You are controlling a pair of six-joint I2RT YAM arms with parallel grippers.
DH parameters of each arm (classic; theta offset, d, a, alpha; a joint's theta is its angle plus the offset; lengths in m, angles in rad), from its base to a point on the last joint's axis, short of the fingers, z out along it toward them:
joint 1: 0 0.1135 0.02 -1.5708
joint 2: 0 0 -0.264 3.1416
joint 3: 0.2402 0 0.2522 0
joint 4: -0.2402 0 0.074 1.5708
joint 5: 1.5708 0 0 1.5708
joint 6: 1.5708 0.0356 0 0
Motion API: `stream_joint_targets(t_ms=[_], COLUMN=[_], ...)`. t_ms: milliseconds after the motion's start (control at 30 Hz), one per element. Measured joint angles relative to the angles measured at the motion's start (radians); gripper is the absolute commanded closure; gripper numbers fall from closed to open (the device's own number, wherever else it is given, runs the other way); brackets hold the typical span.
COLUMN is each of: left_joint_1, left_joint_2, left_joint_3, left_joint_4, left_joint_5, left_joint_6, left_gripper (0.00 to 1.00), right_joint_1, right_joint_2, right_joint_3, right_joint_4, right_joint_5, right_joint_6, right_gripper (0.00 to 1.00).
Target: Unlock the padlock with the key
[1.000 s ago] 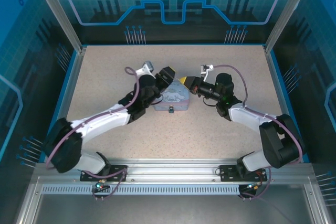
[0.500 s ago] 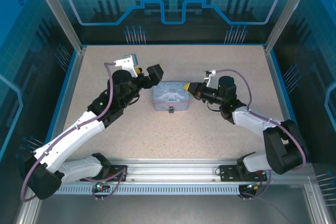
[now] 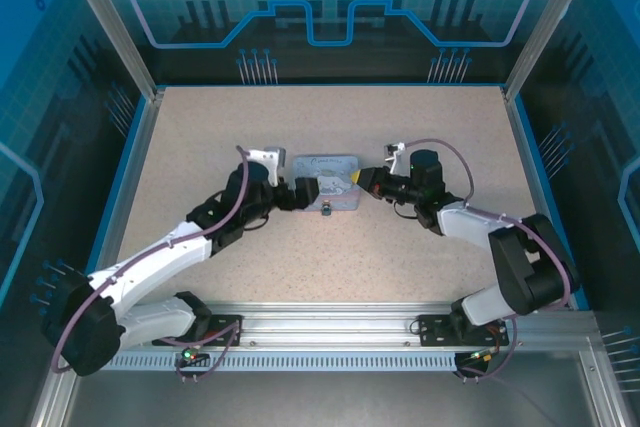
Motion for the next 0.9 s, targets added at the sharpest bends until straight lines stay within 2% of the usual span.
stream_joint_targets(t_ms=[167,333,767,900], left_joint_1=[-0.035,-0.066,-0.071,-0.082], left_joint_2=[0.039,0.153,0.452,0.503], left_joint_3=[-0.127,-0.147,-0.153,-0.150], left_joint_4=[0.069,0.166,0.442,0.534], left_joint_5=[0.096,0.135,0.137,0.117], left_joint_6=[0.003,0.006,0.024,0.049], left_gripper=[0.01,0.01,0.01,0.01], right_joint_1=[0.000,0.000,0.004,0.005], right_joint_2=[0.087,0.122,0.149,0.160], right_joint_3=[0.002,0.014,0.035,0.035], right_joint_4=[0.041,0.059,0.062,0.059], right_joint_5=[0.000,0.008,0.055,0.060], right_joint_6=[0.027,0.049,0.061,0.065], right_gripper=[1.00,1.00,1.00,1.00])
